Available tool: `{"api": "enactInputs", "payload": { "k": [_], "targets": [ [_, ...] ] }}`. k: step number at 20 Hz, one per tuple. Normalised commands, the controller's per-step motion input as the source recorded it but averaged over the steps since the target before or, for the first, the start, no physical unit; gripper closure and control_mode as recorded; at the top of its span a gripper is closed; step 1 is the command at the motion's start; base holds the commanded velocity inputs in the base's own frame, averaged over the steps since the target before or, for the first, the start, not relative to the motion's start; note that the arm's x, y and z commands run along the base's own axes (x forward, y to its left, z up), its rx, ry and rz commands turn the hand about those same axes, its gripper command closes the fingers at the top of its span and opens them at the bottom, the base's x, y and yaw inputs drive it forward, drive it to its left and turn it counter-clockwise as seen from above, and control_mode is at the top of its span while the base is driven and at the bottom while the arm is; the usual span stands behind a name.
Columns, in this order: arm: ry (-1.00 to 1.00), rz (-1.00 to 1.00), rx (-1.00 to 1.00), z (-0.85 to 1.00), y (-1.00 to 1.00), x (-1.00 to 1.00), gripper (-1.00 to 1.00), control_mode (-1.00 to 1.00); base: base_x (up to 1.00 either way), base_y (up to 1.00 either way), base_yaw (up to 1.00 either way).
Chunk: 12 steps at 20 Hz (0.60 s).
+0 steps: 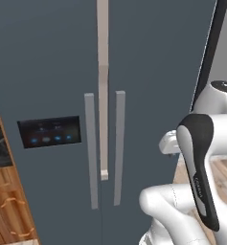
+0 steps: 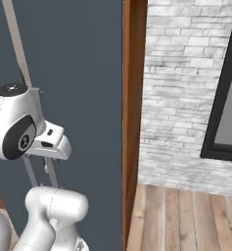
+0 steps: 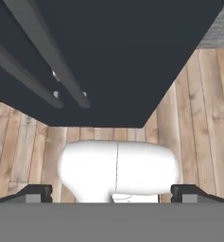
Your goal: Open the freezer door, pick up the ice cube tray from the freezer, and place it on the dining counter.
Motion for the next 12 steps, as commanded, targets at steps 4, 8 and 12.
{"api": "enactInputs", "payload": {
  "k": [4, 8, 12],
  "targets": [
    [0.00, 0.00, 0.00, 0.00, 0.00, 0.00, -1.00, 1.00, 0.45, -0.10, 0.00],
    [0.00, 0.00, 0.00, 0.00, 0.00, 0.00, -1.00, 1.00, 0.16, 0.00, 0.00],
    [-0.08, 0.00, 0.00, 0.01, 0.31, -0.48, -1.00, -1.00, 0.00, 0.00, 0.00]
  ]
}}
